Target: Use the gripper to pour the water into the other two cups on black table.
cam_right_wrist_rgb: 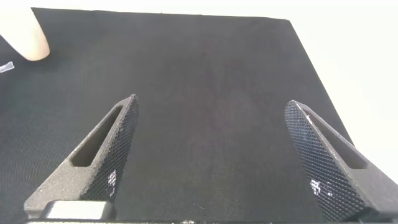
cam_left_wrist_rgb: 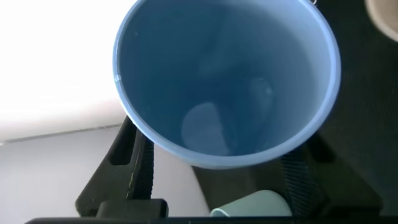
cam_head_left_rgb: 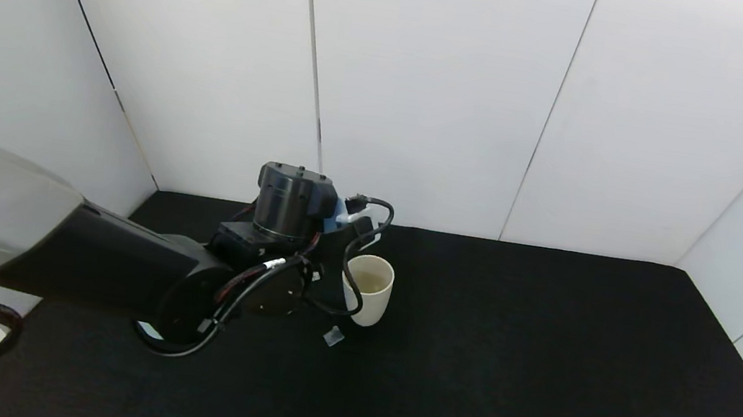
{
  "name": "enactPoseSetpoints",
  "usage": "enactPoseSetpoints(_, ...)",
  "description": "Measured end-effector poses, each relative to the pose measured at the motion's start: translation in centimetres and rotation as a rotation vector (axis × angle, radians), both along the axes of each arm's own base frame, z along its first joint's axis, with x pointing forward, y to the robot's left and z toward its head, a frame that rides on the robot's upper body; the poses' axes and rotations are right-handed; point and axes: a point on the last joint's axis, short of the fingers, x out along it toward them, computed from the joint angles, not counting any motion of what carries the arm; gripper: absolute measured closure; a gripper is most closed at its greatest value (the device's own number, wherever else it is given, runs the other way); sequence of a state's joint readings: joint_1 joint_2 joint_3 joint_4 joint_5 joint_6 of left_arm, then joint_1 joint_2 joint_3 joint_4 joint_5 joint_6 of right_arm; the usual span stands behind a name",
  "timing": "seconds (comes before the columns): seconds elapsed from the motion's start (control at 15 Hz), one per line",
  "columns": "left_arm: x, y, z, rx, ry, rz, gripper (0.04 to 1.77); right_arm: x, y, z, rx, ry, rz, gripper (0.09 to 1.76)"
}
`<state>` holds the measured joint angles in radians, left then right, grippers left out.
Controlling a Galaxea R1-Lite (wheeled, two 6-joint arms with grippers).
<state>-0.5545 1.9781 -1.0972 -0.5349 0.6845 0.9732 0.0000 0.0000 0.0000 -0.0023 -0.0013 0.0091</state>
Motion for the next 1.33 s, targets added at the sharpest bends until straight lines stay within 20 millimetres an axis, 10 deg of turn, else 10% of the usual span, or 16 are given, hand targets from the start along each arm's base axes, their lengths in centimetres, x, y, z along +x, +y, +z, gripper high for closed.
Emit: enactPoseSetpoints(1.33, 0.5, 4.7, -1.1, -0.987, 0.132, 0.007, 0.64, 0.0, 0.0, 0.0, 0.000, 0.000, 0.000, 0.14)
